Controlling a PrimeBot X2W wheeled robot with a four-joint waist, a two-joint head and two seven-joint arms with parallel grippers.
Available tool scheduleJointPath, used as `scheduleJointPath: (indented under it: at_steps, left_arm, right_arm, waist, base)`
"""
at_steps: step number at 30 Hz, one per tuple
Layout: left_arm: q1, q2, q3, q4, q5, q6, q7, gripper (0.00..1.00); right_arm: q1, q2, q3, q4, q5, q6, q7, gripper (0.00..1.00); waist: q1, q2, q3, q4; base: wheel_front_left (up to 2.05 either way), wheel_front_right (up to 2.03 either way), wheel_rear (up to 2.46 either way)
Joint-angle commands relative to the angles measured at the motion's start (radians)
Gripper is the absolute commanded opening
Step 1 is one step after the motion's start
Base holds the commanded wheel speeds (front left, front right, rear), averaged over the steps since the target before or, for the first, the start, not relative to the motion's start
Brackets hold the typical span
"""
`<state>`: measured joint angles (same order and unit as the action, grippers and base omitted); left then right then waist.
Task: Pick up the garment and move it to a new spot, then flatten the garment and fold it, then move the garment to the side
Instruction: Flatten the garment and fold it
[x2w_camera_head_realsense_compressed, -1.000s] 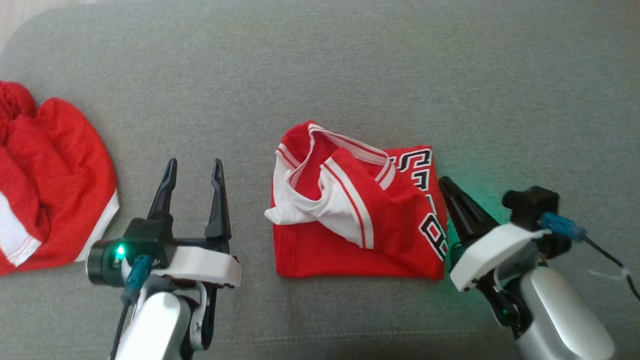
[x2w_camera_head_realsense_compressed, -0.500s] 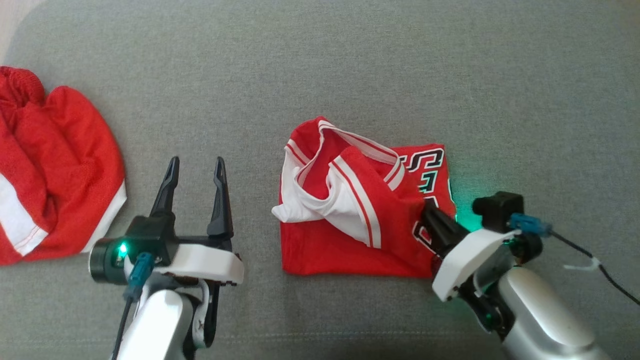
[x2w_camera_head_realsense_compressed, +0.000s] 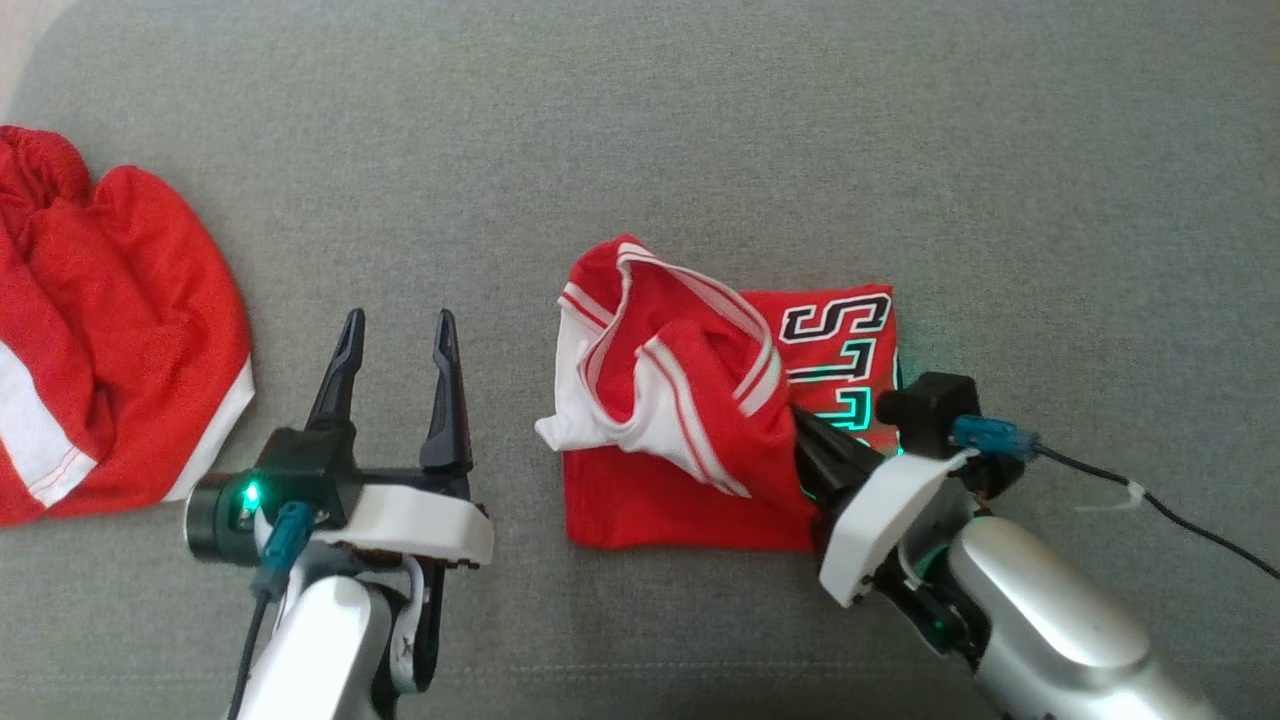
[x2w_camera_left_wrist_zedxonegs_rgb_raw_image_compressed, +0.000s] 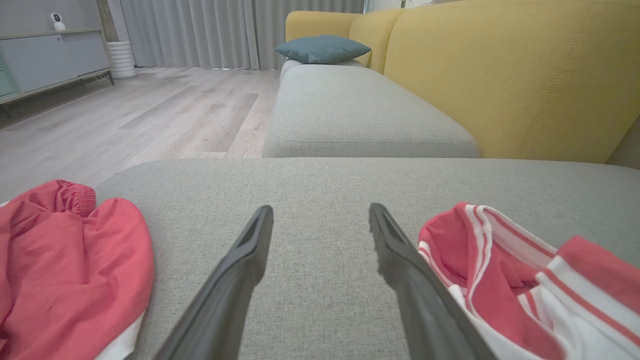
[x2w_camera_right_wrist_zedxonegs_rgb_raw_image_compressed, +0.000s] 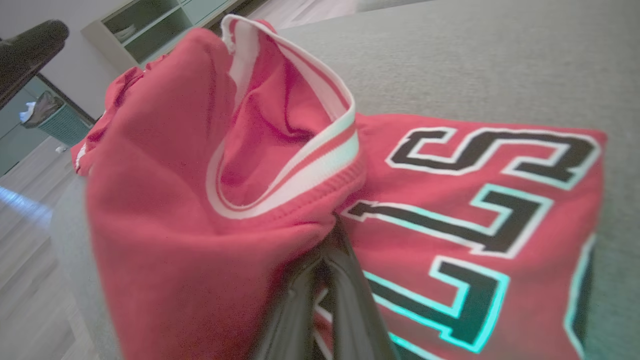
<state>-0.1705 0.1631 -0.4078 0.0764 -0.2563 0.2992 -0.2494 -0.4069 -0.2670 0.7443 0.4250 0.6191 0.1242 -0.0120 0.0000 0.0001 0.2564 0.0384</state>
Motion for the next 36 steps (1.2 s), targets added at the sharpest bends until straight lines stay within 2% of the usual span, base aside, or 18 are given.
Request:
scheduleJointPath:
  at_steps: [1, 20, 23, 26, 27, 28, 29, 36]
  left_arm:
    - [-0.043, 0.007, 0.037, -0.027, 0.012, -0.003, -0.012, 1.00]
    - [-0.039, -0.016, 0.050, -0.026, 0.020, -0.017, -0.012, 1.00]
    - [-0.033, -0.018, 0.056, -0.022, 0.021, -0.019, -0.012, 1.00]
    - [-0.019, -0.016, 0.064, -0.021, 0.023, -0.019, -0.012, 1.00]
    - [-0.014, -0.014, 0.067, -0.021, 0.023, -0.019, -0.012, 1.00]
    - [-0.007, -0.012, 0.070, -0.020, 0.023, -0.018, -0.012, 1.00]
    - [-0.001, -0.010, 0.073, -0.021, 0.024, -0.018, -0.012, 1.00]
    - [0.036, 0.005, 0.092, -0.027, 0.027, -0.012, -0.012, 1.00]
  right_arm:
    - [-0.021, -0.005, 0.025, -0.031, 0.009, 0.007, -0.009, 0.00]
    - [-0.070, 0.012, 0.238, -0.032, 0.039, 0.007, 0.019, 0.00]
    - [-0.069, 0.009, 0.230, -0.052, 0.041, 0.007, -0.028, 0.00]
    - [-0.051, 0.003, 0.167, -0.091, 0.044, 0.007, -0.091, 0.00]
    - [-0.040, -0.001, 0.133, -0.103, 0.041, 0.007, -0.107, 0.35]
    - [-0.027, -0.007, 0.092, -0.109, 0.031, 0.007, -0.118, 0.83]
    - [-0.010, -0.010, 0.044, -0.116, 0.019, 0.007, -0.129, 1.00]
    - [0.138, 0.000, -0.331, -0.219, -0.121, 0.007, -0.149, 1.00]
  waist:
    - [0.0000, -0.0001, 0.001, 0.002]
    - [0.0000, -0.0001, -0.004, 0.019]
    - [0.0000, -0.0001, -0.015, 0.017]
    - [0.0000, -0.0001, -0.033, 0.007]
    - [0.0000, -0.0001, -0.040, 0.002]
    - [0.0000, -0.0001, -0.049, -0.003]
    - [0.0000, -0.0001, -0.056, -0.008]
    - [0.0000, -0.0001, -0.099, -0.040]
  base:
    - [0.00, 0.00, 0.00]
    - [0.00, 0.00, 0.00]
    - [0.00, 0.00, 0.00]
    - [0.00, 0.00, 0.00]
    - [0.00, 0.00, 0.00]
    - [0.00, 0.00, 0.00]
    - [0.00, 0.00, 0.00]
    - [0.00, 0.00, 0.00]
